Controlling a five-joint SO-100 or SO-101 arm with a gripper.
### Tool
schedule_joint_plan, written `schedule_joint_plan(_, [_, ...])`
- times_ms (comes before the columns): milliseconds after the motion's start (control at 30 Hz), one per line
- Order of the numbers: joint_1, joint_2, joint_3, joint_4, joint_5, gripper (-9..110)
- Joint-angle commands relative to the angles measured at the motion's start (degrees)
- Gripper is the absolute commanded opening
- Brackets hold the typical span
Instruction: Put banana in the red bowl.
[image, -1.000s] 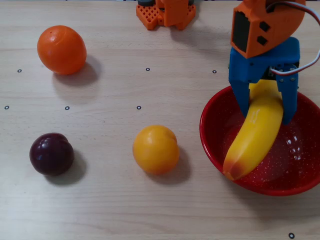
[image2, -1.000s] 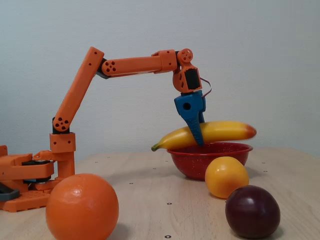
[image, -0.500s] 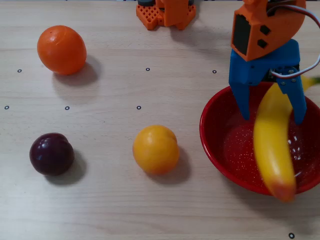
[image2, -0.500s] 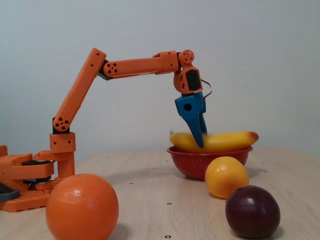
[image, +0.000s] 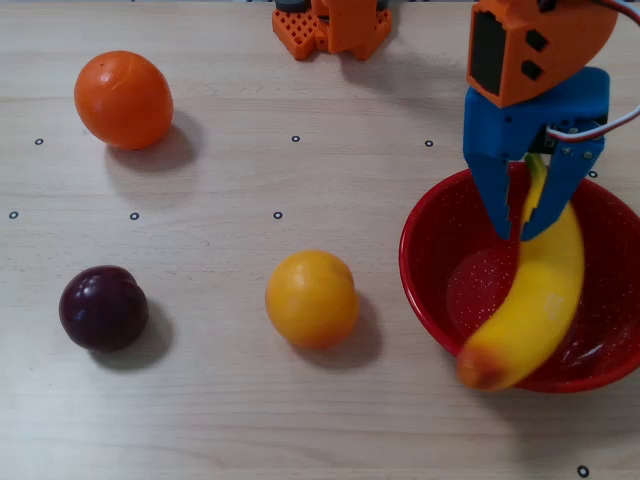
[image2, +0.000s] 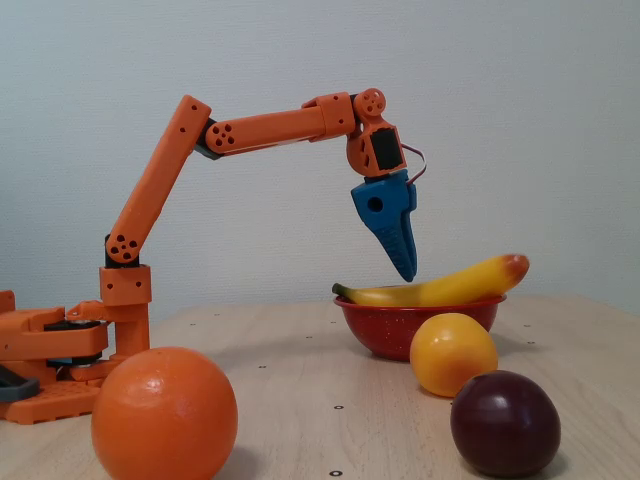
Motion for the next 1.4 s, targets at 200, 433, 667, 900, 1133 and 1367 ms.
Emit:
schedule_joint_plan(200, [2.81, 18.19, -0.44, 0.44, 5.10, 0])
schedule_joint_plan(433, [5.45, 26.02, 3.52, 1.85, 10.20, 0])
schedule_joint_plan(667, [7.47, 35.95, 10.99, 3.43, 17.14, 0])
schedule_joint_plan(900, [10.11, 47.64, 24.35, -1.49, 22.50, 0])
schedule_joint_plan(1133, [14.41, 58.89, 37.79, -5.54, 26.02, 0])
schedule_joint_plan(1367, [18.46, 73.65, 54.58, -7.56, 28.56, 0])
